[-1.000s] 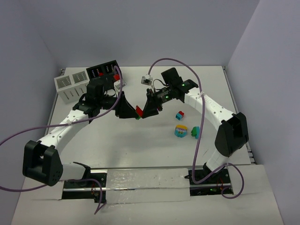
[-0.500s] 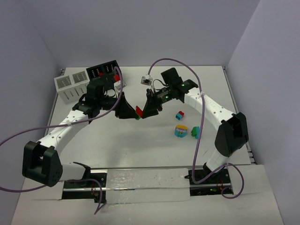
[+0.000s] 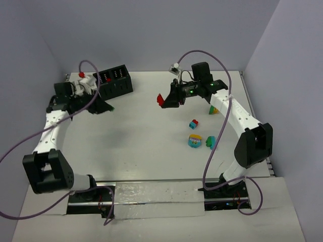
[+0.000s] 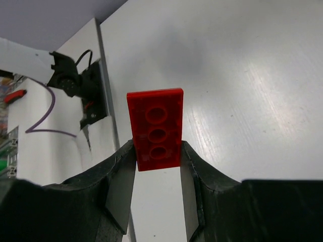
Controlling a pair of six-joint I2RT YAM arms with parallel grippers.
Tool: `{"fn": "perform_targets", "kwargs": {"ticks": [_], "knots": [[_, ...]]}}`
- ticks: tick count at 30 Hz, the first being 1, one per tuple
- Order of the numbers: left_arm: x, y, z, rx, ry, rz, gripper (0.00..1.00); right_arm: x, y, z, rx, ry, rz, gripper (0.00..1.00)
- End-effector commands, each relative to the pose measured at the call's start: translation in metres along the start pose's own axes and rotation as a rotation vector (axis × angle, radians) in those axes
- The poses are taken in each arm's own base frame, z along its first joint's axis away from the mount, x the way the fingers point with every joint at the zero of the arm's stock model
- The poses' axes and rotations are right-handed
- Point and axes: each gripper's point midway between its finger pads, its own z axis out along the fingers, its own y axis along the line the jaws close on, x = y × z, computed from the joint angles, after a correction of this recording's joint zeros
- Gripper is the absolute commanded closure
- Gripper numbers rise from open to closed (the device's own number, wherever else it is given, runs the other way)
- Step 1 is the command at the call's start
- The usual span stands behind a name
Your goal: Sort the legos into containers by color
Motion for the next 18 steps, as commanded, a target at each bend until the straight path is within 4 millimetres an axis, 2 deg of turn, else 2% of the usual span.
{"fn": "perform_targets", "kwargs": {"ticks": [1, 3, 6, 9, 13, 18], "knots": [[-0.084, 0.083, -0.037, -0.373, -0.131, 0.054, 1.0, -0.031, -0.007, -0.011, 0.158, -0.094, -0.081, 1.0], [-0.103, 0.119, -0.044, -0.505, -0.151, 0.047, 1.0, -0.032, -0.014, -0.012, 0.199, -0.091, -0.082, 1.0], [-0.123, 0.152, -0.049, -0.621, -0.191, 0.053, 0.94, -0.031, -0.02, -0.013, 0.23, -0.087, -0.088, 1.0], [-0.13, 0.177, -0.044, -0.673, -0.197, 0.035, 0.89, -0.03, -0.025, -0.014, 0.257, -0.081, -0.09, 1.0], [-0.132, 0.211, -0.038, -0.742, -0.193, 0.007, 0.89, -0.025, -0.027, -0.01, 0.272, -0.063, -0.099, 1.0], [-0.13, 0.237, -0.03, -0.781, -0.192, -0.009, 0.85, -0.023, -0.028, -0.009, 0.278, -0.055, -0.107, 1.0]]}}
